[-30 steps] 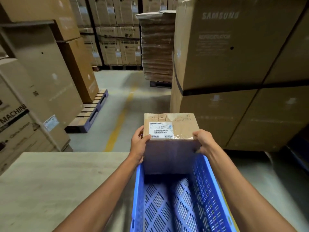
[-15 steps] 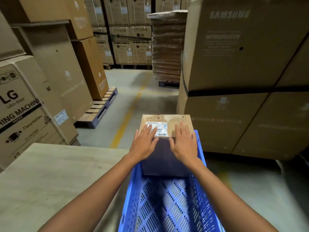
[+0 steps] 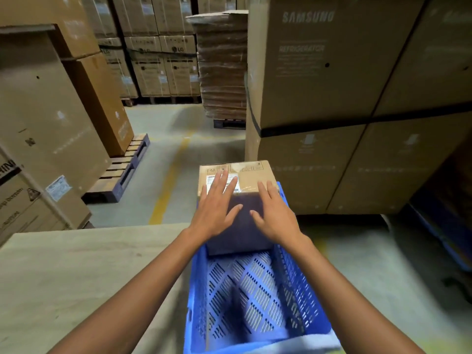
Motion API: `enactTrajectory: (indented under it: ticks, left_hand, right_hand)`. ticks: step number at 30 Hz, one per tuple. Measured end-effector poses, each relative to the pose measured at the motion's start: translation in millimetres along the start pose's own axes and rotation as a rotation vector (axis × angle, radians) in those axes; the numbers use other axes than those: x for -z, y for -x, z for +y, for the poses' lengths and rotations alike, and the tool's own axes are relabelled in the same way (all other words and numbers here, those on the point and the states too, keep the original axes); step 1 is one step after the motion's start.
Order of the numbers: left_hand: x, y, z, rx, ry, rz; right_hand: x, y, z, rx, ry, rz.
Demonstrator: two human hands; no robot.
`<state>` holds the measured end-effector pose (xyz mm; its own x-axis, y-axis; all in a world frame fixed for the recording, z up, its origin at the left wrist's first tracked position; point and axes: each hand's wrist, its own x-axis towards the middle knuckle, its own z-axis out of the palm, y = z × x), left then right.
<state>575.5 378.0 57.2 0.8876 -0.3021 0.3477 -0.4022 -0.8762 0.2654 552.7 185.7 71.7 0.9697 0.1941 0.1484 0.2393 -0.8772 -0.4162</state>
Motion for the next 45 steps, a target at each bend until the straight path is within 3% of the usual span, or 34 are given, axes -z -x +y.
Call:
enactTrajectory:
  ticks: [7, 20, 23, 27, 30, 32, 36, 38, 41, 45]
  left_hand:
    - [12.8, 26.6, 58.3, -0.245, 0.280, 0.096]
    - [-7.9, 195.3, 186.6, -0.534, 0.783, -0.313]
    - [-15.6, 239.8, 234.2, -0.452, 0.938, -0.525]
    - [-18.6, 295.2, 304.9, 0.079, 1.296, -1.073]
    - [-32.8, 331.0, 349.2, 0.175, 1.299, -1.250]
    - [-43.3, 353.2, 375.3, 0.167, 1.272, -1.298]
    - [-68.1, 391.1, 421.4, 0.152, 1.202, -1.332]
    - [-83.1, 405.5, 442.7, 0.156, 1.167, -1.316]
    - [-110.4, 425.1, 471.8, 0.123, 1.077, -1.235]
    - [-150.6, 446.9, 498.2, 0.161, 0.922, -1.096]
  right_hand:
    - [7.2, 91.9, -16.0, -0.197, -0.111, 0.207]
    - [-11.8, 344.5, -64.3, -0.787, -0.114, 0.504]
    - [-8.9, 412.2, -69.1, -0.940, -0.092, 0.547]
    - [0.6, 502.5, -73.4, -1.134, -0.084, 0.611]
    - [4.8, 566.3, -73.7, -1.279, -0.141, 0.715]
    - [4.7, 609.4, -69.8, -1.372, -0.250, 0.836]
    - [1.5, 687.9, -57.0, -1.411, -0.790, 1.267]
    - [-2.0, 723.4, -44.5, -1.425, -0.947, 1.388]
    - [-8.4, 773.5, -14.0, -1.478, -1.016, 1.382]
    - [-9.8, 829.6, 43.0, -1.562, -0.946, 1.232]
